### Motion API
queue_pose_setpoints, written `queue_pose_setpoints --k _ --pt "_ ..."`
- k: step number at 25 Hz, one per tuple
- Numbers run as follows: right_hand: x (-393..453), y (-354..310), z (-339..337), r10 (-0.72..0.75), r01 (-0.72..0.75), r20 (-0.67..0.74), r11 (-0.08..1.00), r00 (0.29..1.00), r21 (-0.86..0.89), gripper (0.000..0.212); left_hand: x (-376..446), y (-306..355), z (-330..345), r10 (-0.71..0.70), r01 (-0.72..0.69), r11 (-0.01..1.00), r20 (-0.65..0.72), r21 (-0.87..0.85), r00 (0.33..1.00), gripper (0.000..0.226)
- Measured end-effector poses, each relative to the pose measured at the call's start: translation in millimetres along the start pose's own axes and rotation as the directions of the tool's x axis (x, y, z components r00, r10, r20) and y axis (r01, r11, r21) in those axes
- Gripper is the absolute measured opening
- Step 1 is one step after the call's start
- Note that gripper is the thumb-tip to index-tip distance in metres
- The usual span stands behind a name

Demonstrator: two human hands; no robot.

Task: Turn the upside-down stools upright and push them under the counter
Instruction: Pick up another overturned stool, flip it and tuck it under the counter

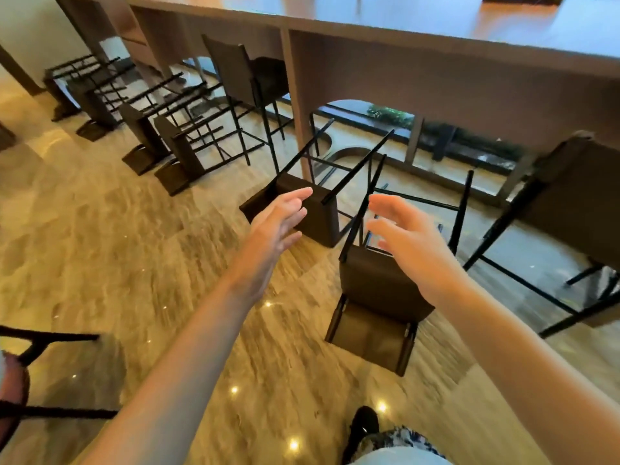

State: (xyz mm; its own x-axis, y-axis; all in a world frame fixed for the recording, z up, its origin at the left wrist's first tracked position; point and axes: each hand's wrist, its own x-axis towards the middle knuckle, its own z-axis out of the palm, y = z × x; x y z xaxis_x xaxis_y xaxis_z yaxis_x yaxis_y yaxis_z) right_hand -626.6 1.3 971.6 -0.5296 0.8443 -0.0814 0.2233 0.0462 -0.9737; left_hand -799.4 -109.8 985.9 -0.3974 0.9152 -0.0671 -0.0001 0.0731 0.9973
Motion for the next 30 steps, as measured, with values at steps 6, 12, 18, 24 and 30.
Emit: queue_pose_setpoints --k 6,12,18,24,30 --pt "50.8 13.8 -15.4 0.101 -0.103 -0.11 0.995 0.989 -0.013 0.042 79.3 -23.1 9.2 -0.034 0.036 0.999 0.108 -0.018 0.994 0.038" --pt "71.1 34.5 -5.9 0.203 -0.199 -0.235 0.979 0.95 0.041 0.039 126.1 -58.8 17.2 -0.132 0.137 0.991 0.252 0.001 0.959 0.035" --pt "78.6 56.2 17.2 0.292 -0.266 -0.394 0.957 0.872 0.12 0.038 167.9 -81.8 12.8 -0.194 0.253 0.962 0.389 -0.106 0.9 0.048" --pt "84.9 98.5 33.9 0.4 -0.332 -0.483 0.916 0.779 0.225 0.038 196.3 -129.4 12.5 -0.291 0.326 0.945 0.361 -0.039 0.886 0.037" --pt "90.7 191.9 35.4 0.544 -0.431 -0.472 0.839 0.694 0.333 0.036 208.7 -225.2 28.9 -0.432 0.454 0.891 0.287 -0.011 0.855 0.031"
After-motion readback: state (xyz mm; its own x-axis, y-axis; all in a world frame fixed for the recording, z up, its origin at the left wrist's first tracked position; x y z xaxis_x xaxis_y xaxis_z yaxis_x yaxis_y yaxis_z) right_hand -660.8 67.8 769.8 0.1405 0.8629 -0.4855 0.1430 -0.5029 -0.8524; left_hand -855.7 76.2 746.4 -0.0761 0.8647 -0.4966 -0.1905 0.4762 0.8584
